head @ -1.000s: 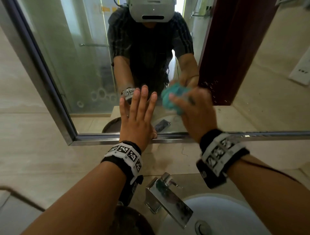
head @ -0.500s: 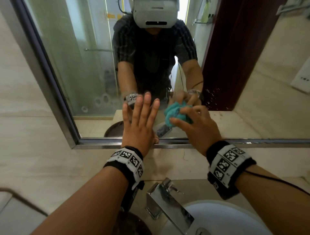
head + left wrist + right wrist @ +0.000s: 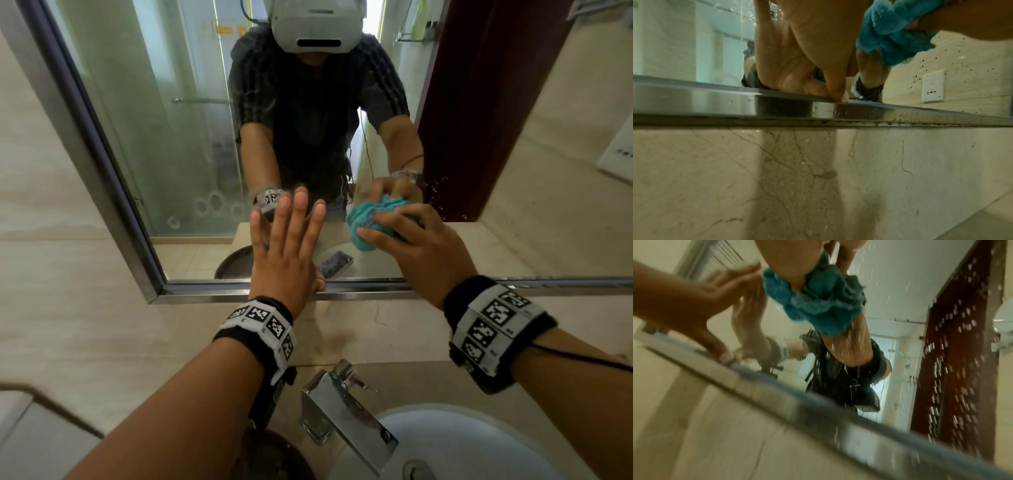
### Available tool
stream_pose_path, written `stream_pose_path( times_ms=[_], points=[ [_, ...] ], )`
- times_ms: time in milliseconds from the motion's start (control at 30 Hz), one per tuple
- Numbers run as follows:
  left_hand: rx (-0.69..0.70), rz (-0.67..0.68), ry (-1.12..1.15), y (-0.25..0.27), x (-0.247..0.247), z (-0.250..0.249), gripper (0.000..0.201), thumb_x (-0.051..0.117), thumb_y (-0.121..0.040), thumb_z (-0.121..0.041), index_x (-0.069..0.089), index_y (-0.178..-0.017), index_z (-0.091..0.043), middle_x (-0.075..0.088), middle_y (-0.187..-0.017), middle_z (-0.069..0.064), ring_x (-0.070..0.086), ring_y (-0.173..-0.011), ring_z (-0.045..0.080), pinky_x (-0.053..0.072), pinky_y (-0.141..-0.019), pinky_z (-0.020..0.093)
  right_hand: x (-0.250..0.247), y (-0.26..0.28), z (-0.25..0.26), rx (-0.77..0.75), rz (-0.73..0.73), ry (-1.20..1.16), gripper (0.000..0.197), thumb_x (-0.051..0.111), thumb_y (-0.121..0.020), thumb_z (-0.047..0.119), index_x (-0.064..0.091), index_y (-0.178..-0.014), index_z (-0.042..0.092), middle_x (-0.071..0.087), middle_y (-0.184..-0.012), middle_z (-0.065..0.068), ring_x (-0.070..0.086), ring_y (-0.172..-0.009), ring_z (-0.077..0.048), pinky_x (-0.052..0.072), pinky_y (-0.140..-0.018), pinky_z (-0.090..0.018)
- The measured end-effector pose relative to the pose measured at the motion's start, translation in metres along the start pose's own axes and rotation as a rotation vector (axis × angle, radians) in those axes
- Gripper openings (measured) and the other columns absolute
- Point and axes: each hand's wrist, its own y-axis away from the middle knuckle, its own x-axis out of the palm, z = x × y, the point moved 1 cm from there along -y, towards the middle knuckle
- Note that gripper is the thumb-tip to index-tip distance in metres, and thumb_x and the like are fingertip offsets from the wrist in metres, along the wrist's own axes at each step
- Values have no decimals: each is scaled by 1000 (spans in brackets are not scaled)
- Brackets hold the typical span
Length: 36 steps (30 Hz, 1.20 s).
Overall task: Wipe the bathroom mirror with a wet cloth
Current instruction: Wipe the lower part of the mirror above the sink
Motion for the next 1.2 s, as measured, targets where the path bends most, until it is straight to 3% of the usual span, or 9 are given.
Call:
stream_pose_path(
  times_ms=[200, 300, 400, 533, 633, 767, 867, 1067, 1200],
  points=[
    [-5, 6, 19, 0, 1, -1, 142, 71, -56, -69, -26, -145, -14, -37, -148, 11, -30, -138, 29, -16, -110, 56, -21, -38, -16, 399, -282, -74, 39, 65, -83, 16, 58, -122, 18, 55, -118, -10, 49, -99, -38, 45, -76, -34],
    [-6, -2, 20, 0, 0, -1, 141, 71, -58, -68, -26, -145, -15, -38, -147, 11, -32, -137, 28, -14, -110, 56, 14, 4, 15, 134, -80, -35, 60, 77, -69, 7, 54, -122, 22, 43, -117, -5, 41, -96, -30, 55, -69, -41],
    [-4, -13, 32, 0, 0, -2, 138, 71, -60, -66, -24, -146, -15, -37, -148, 10, -30, -138, 28, -13, -111, 56, 14, 16, 16, 2, 108, -104, 69, 86, -57, 8, 57, -119, 20, 56, -114, -9, 51, -94, -32, 57, -62, -43],
    [-10, -13, 23, 1, 1, -1, 140, 73, -58, -66, -24, -146, -15, -35, -149, 11, -29, -139, 28, -14, -111, 56, -22, -33, -12, 309, -219, -123, 39, 66, -78, 17, 64, -116, 19, 63, -110, -12, 45, -96, -32, 51, -67, -35],
    [-8, -19, 23, 2, 2, -1, 139, 71, -60, -66, -26, -145, -15, -37, -148, 10, -30, -138, 28, -14, -111, 55, -13, -29, -9, 408, -278, -121, 42, 62, -82, 16, 54, -123, 24, 50, -118, -7, 46, -97, -35, 46, -71, -33],
    [-5, -24, 20, 1, 2, -1, 136, 70, -63, -66, -26, -145, -15, -37, -148, 10, -30, -138, 27, -13, -111, 55, 30, 34, 23, 54, 117, -131, 75, 89, -53, 8, 55, -118, 21, 52, -116, -8, 45, -97, -32, 57, -66, -44],
    [-22, -4, 26, 1, 3, -3, 135, 69, -64, -65, -27, -144, -15, -38, -148, 10, -31, -138, 28, -13, -111, 56, 21, 41, 15, 27, 223, -168, 65, 90, -49, 9, 67, -110, 18, 64, -106, -11, 56, -89, -34, 57, -61, -45],
    [-53, -9, 24, 5, -3, -9, 128, 69, -68, -59, -23, -146, -13, -36, -148, 11, -29, -139, 28, -8, -112, 56, -24, -23, -30, 369, -220, -147, 39, 70, -79, 10, 64, -117, 20, 61, -109, -12, 49, -91, -36, 44, -70, -29],
    [-5, -49, 51, 10, -15, -20, 125, 71, -66, -60, -11, -149, -16, -11, -156, 12, -12, -144, 29, -5, -112, 56, 7, 12, -8, 210, -127, -119, 46, 73, -72, 10, 62, -115, 23, 54, -110, -6, 42, -91, -32, 49, -68, -34]
  ],
)
